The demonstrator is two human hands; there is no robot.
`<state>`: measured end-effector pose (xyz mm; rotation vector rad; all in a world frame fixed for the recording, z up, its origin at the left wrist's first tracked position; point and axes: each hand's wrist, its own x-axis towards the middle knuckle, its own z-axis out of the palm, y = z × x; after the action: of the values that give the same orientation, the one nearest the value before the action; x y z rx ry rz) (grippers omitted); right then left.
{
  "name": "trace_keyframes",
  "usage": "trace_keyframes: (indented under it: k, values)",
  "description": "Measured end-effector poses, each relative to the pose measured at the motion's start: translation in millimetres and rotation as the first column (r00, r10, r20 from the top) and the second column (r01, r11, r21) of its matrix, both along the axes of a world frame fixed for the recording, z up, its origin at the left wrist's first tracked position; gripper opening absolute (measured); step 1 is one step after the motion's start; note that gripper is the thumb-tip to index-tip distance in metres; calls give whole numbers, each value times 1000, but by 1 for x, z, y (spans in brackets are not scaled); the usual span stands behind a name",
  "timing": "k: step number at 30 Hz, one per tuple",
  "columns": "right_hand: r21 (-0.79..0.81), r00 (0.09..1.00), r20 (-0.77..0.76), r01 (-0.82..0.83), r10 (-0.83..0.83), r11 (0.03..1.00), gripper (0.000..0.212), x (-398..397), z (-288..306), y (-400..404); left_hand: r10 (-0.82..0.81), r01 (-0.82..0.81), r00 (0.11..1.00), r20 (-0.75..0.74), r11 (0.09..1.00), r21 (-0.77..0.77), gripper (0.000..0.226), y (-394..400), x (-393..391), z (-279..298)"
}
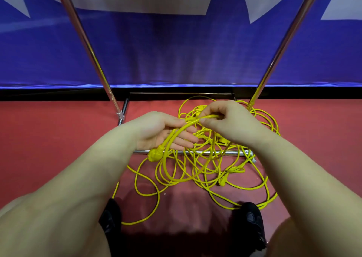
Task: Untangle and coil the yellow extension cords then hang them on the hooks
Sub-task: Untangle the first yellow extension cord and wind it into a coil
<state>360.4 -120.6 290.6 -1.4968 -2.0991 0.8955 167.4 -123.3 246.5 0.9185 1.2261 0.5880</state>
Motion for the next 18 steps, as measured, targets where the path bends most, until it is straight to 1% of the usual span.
trace_keyframes:
  k: [1,3,4,5,7,8,10,12,13,15,17,18]
  values:
    - [50,1000,16,2,-3,999,2,-2,-2,-1,-17,18,999,-51,1000,18,40,-1,1,2]
    - [119,999,3,35,-36,992,11,-5,-2,-2,-53,60,992,-115,996,60,50,-5,6,8]
    - [127,999,-8,42,-42,991,16,-6,-2,-3,-84,96,988,-133,992,86,52,-7,8,10]
    - [119,1000,-8,31,-31,992,20,-7,-1,-2,-102,114,986,-133,989,89,46,-9,12,11]
    - [94,1000,13,-6,4,996,22,-8,1,-3,-142,151,986,-89,983,106,23,-11,19,12]
    - [93,1000,15,-11,10,996,22,-9,1,-3,-160,167,985,-67,979,117,20,-12,22,12]
    - [114,1000,-8,5,-4,993,20,-8,2,-3,-135,141,990,-47,976,168,24,-14,26,16]
    - [112,999,-20,37,-35,993,21,-6,1,-1,-106,117,993,-61,967,227,26,-12,23,17]
    - [75,999,-8,43,-43,996,22,-4,-2,1,-81,95,994,-69,966,239,28,-10,21,20]
    - [-58,996,92,7,-2,998,26,1,-7,5,2,16,998,-69,967,254,29,-4,13,20]
    - [-229,971,217,-53,104,972,32,7,-16,9,100,-91,995,-21,962,256,30,2,5,22]
    - [-309,945,281,-73,164,948,33,10,-23,9,163,-166,986,33,954,248,30,5,1,24]
